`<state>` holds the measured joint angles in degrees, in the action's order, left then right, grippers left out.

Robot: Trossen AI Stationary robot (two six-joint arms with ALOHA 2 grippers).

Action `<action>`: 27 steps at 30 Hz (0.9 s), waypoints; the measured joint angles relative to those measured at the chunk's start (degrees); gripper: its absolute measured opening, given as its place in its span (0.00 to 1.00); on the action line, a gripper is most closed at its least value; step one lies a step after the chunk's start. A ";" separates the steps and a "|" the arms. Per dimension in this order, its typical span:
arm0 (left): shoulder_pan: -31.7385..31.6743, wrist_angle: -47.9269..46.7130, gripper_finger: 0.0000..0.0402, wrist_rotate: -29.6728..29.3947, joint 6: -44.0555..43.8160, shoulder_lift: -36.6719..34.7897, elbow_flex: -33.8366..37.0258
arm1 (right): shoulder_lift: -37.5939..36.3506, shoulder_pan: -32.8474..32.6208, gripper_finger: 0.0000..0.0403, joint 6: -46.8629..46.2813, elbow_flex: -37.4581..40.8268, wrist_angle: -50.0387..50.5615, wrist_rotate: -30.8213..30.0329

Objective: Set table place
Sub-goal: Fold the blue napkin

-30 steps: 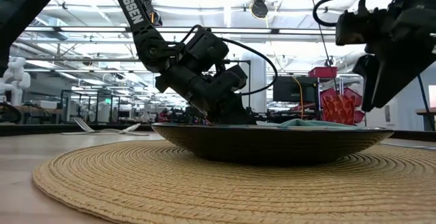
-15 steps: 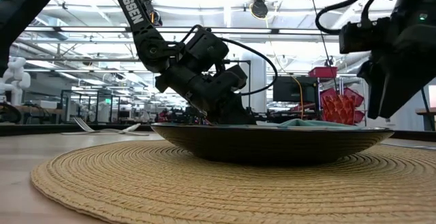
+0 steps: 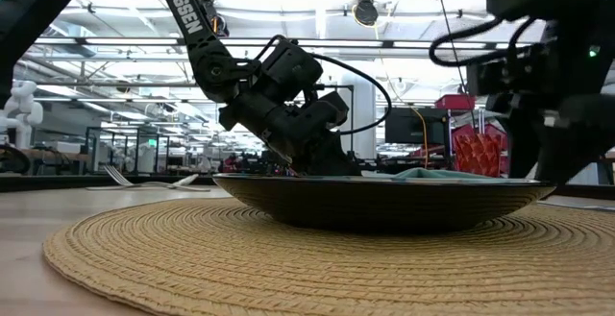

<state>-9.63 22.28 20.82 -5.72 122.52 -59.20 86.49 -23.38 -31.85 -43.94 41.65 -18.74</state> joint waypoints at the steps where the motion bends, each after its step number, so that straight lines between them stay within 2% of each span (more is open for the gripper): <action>1: 0.00 0.00 0.33 0.00 0.00 0.00 0.00 | 0.54 0.00 0.57 0.22 0.00 0.44 0.00; 5: 0.00 0.00 0.33 0.00 -0.02 0.00 0.00 | 1.53 0.00 0.57 1.18 0.02 0.44 -0.65; 12: 0.03 -0.05 0.33 0.60 -0.04 0.00 0.00 | 1.49 0.14 0.56 1.60 0.24 2.03 -5.61; 27: 0.33 -0.09 0.33 1.70 -0.20 0.00 0.00 | 2.33 0.90 0.43 3.23 2.43 -2.66 -5.00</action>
<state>-9.30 22.20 22.52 -5.91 122.52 -59.20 88.82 -22.48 -28.62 -41.52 38.99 -23.73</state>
